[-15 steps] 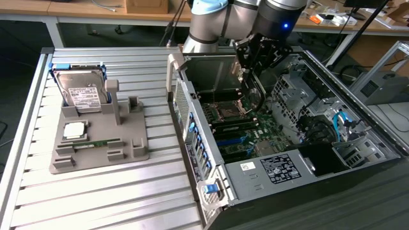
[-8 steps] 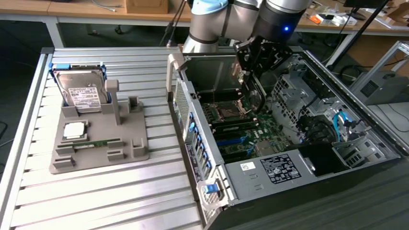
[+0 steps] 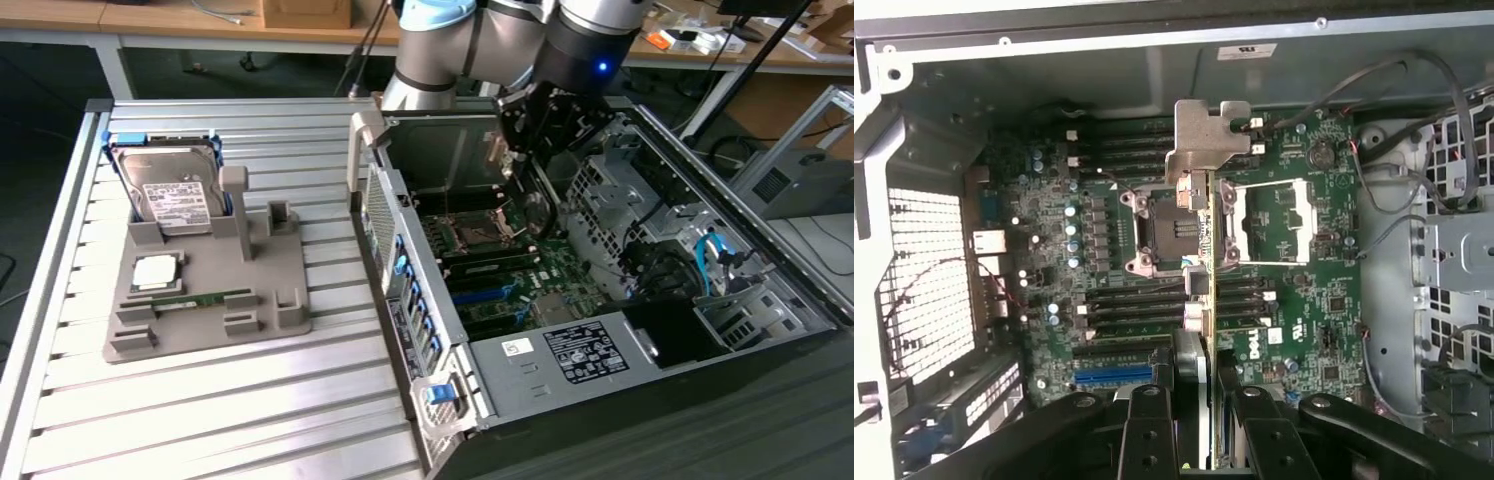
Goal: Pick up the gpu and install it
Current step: 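Pick up the gpu and move the gpu toward the slot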
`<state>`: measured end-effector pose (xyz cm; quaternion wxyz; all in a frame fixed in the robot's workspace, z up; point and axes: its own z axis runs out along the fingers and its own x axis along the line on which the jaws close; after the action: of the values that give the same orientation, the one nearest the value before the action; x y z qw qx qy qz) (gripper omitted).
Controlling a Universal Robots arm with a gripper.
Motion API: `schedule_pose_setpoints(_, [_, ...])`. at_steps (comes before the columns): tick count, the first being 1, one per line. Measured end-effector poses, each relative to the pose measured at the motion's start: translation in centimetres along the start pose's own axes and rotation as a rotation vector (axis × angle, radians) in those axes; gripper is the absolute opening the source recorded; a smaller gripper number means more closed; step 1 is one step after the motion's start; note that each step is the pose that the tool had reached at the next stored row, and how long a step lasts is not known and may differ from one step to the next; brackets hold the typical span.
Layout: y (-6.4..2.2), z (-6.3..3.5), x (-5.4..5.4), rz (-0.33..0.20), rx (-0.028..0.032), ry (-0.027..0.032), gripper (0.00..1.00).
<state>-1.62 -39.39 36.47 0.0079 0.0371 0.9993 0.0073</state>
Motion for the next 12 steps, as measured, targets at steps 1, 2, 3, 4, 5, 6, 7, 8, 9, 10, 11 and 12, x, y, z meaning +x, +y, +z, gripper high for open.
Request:
schedule_pose_setpoints(1, [0.0,0.08,-0.1,0.0,0.0,0.0001,0.27])
schedule_pose_setpoints(2, [-0.01,0.24,-0.3,0.0,0.0002,0.0005,0.27])
schedule_pose_setpoints(3, [-0.01,0.34,-0.4,0.0,0.0003,0.0006,0.27])
schedule_pose_setpoints(4, [-0.01,0.44,-0.6,0.0,0.0004,0.0008,0.27])
schedule_pose_setpoints(5, [-0.01,0.5,-0.7,0.0,0.0004,0.0009,0.27])
schedule_pose_setpoints(6, [-0.01,0.56,-0.7,0.0,0.0004,0.0009,0.27])
schedule_pose_setpoints(7, [-0.01,0.63,-0.8,0.0,0.0005,0.001,0.27])
schedule_pose_setpoints(8, [-0.01,0.68,-0.9,0.0,0.0005,0.0011,0.27])
schedule_pose_setpoints(9, [-0.02,0.74,-1.0,0.0,0.0005,0.0011,0.27])
schedule_pose_setpoints(10, [-0.02,0.8,-1.1,0.0,0.0006,0.0012,0.27])
schedule_pose_setpoints(11, [-0.02,0.86,-1.1,0.0,0.0006,0.0012,0.27])
schedule_pose_setpoints(12, [-0.02,0.92,-1.2,0.0,0.0007,0.0012,0.27])
